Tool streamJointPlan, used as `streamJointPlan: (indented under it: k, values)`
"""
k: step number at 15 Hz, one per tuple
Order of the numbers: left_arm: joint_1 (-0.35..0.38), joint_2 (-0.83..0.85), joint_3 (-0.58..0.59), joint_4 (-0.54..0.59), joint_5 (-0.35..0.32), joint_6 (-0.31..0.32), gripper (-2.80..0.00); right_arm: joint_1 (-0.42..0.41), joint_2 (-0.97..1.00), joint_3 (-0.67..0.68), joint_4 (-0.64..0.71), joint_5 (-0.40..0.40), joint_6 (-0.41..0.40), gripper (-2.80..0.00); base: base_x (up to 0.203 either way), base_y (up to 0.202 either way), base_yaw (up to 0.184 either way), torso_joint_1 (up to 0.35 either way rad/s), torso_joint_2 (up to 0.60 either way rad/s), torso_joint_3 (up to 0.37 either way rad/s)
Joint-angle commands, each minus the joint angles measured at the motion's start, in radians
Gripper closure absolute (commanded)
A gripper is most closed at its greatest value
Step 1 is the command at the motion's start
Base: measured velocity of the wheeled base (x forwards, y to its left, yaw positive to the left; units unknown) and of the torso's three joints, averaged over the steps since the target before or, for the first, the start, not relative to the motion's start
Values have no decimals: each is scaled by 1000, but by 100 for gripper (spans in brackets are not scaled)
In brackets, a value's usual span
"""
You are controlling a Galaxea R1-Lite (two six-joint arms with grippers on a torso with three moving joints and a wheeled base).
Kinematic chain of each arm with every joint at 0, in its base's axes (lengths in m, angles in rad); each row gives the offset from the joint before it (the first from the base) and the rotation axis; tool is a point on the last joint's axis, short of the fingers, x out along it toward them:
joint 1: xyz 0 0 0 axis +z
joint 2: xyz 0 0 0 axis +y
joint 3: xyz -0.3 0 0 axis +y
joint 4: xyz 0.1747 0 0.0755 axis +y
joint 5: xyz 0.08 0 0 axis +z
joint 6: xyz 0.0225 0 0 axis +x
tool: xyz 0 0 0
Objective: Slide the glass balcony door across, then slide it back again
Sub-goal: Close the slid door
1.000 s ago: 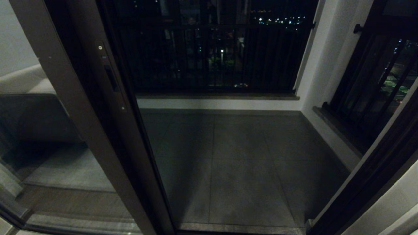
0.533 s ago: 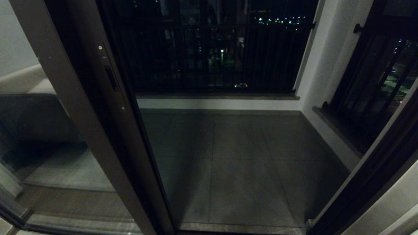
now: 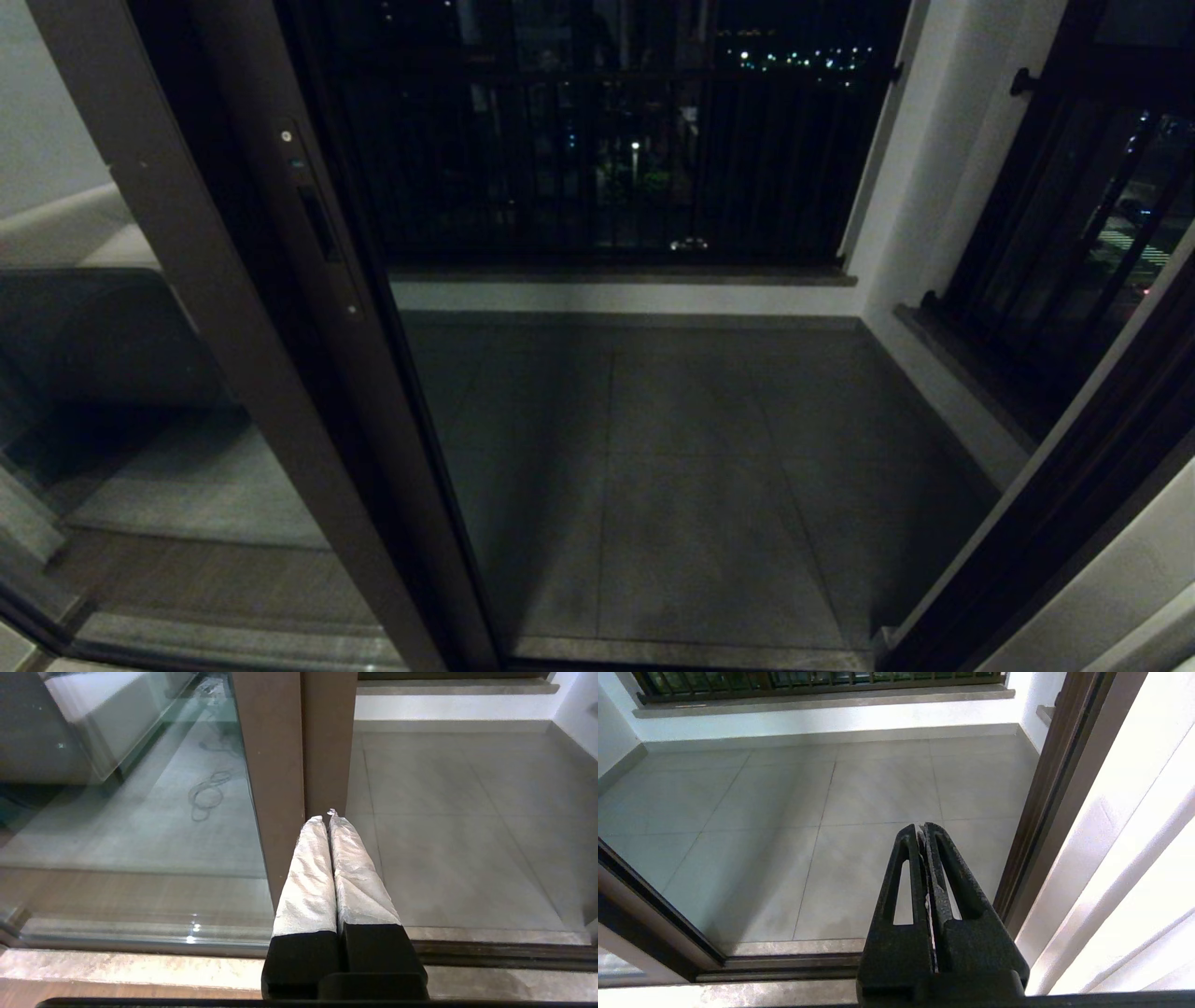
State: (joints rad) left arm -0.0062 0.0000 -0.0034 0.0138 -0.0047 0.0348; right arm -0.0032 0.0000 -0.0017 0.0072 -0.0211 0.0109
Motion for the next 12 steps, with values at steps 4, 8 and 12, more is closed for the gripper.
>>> streamJointPlan:
  k: [4,8,12]
  values:
    - [-1,212,-277,27,-17,-13,0,0,0,0,0,0,1,0,0,0,0,0,0,0]
    - [-1,517,-560,34,-129,-22,0,0,0,0,0,0,0,0,0,0,0,0,0,0]
    - [-22,796,-750,37,-165,-45,0,0,0,0,0,0,0,0,0,0,0,0,0,0]
